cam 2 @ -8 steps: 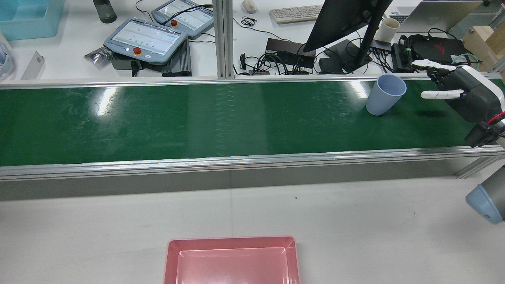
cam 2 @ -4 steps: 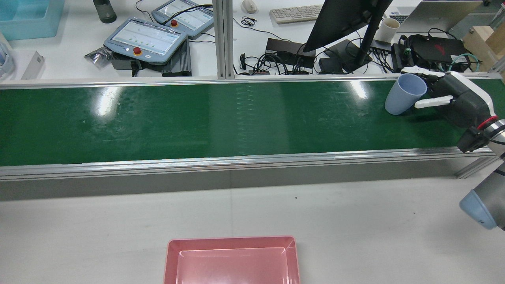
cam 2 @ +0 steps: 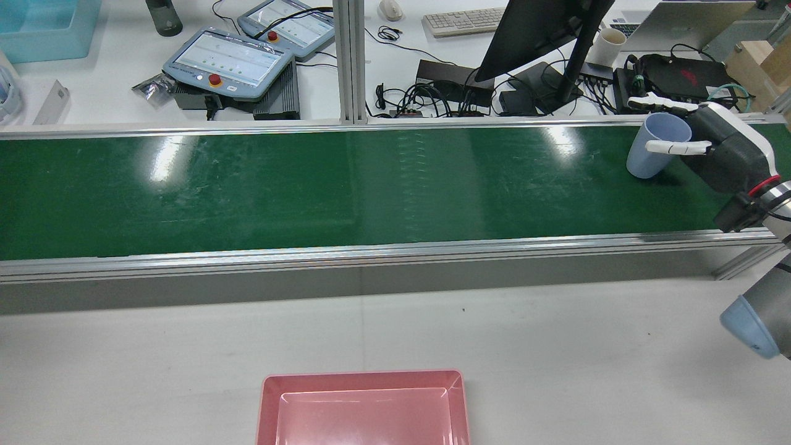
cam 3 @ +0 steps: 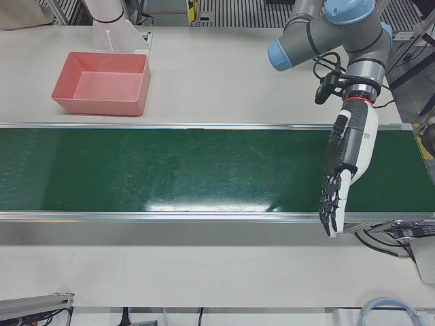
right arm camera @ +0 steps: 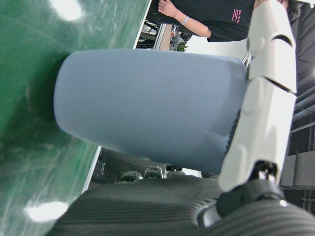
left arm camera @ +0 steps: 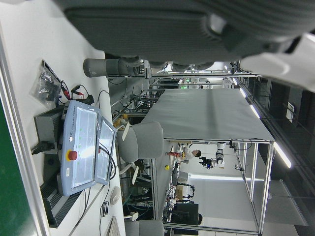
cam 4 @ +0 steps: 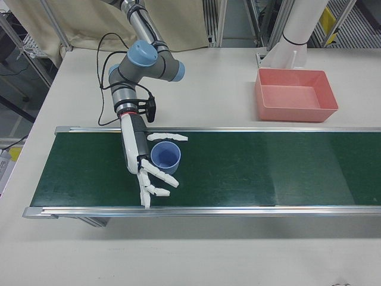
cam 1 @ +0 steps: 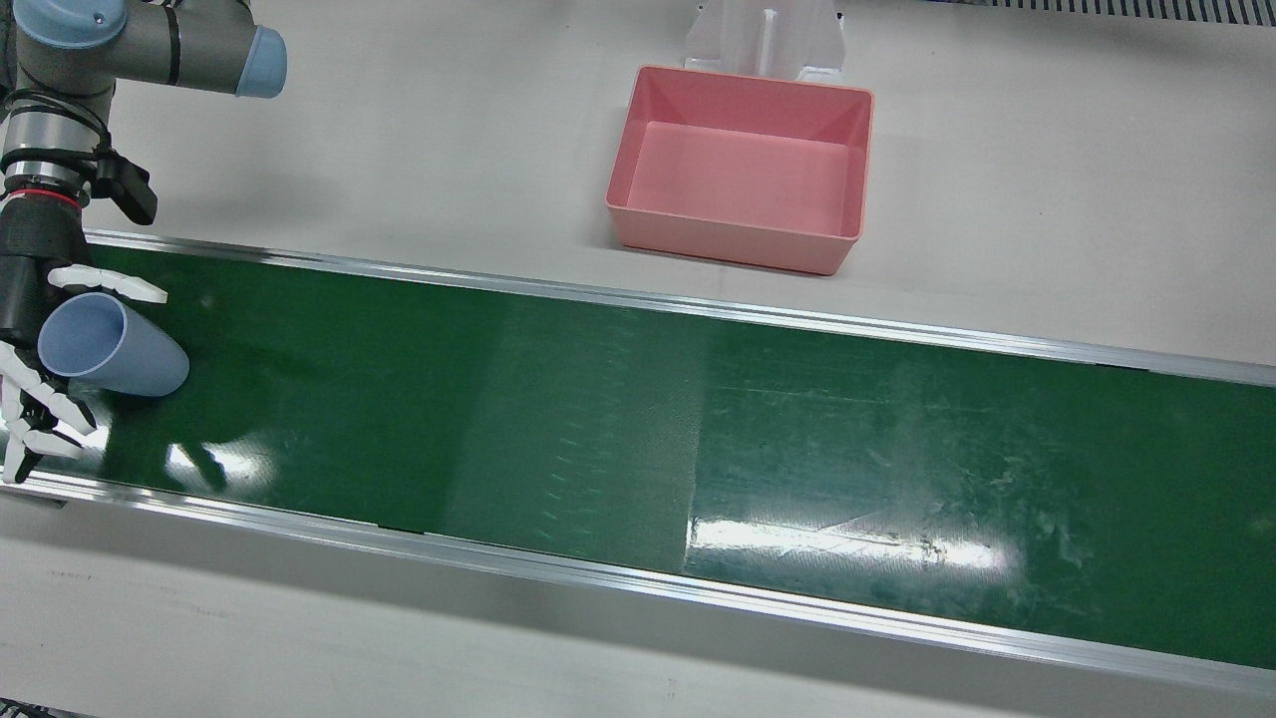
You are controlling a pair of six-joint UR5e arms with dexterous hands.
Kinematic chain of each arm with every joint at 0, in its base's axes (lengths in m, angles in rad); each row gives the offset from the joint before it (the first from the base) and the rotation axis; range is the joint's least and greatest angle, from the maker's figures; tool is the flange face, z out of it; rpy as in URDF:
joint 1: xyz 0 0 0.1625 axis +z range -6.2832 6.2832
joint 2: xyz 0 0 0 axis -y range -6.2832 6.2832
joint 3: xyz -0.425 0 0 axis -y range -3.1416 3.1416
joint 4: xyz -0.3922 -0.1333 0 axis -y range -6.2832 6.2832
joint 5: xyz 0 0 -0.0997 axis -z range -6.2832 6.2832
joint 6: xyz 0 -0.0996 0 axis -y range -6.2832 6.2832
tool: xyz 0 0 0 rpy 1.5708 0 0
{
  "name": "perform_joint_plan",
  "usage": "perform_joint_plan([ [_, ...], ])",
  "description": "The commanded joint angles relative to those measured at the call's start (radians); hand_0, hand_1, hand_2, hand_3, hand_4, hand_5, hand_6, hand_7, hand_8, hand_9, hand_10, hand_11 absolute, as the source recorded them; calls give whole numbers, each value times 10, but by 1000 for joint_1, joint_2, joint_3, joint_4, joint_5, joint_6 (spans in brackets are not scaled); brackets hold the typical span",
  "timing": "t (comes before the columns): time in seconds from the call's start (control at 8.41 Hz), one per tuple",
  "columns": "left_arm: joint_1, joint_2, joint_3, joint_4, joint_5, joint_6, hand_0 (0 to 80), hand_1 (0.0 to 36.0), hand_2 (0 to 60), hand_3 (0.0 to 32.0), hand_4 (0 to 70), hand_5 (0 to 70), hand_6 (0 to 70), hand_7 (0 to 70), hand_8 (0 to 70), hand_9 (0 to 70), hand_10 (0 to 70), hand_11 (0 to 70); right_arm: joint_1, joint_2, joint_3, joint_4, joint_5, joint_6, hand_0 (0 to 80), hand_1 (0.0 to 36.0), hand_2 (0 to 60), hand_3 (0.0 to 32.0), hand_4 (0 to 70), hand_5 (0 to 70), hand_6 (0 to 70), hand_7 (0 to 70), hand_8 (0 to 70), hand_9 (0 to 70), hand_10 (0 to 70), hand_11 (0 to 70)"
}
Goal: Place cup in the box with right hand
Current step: 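Move the right hand onto the blue cup on the conveyor, then close the right hand fingers around the blue cup and lift it, then carry the blue cup with the right hand down over the pink tray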
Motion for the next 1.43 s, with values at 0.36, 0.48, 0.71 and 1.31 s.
perform_joint_plan([
  [0.36,0,0,0,0,0,0,0,0,0,0,0,0,0,0,0,0,0,0,-1,4,16,-10,7,3,800,360,600,0,700,304,553,700,700,700,619,700],
  [0.48,0,0,0,0,0,0,0,0,0,0,0,0,0,0,0,0,0,0,14,5,17,-10,7,32,800,360,600,0,700,305,556,700,700,700,641,700],
  [0.71,0,0,0,0,0,0,0,0,0,0,0,0,0,0,0,0,0,0,76,10,161,-22,-13,44,800,360,600,0,700,313,566,700,700,700,700,700],
  [1.31,0,0,0,2,0,0,0,0,0,0,0,0,0,0,0,0,0,0,-299,125,556,-295,-6,-52,800,360,600,0,700,318,566,700,700,700,700,700],
])
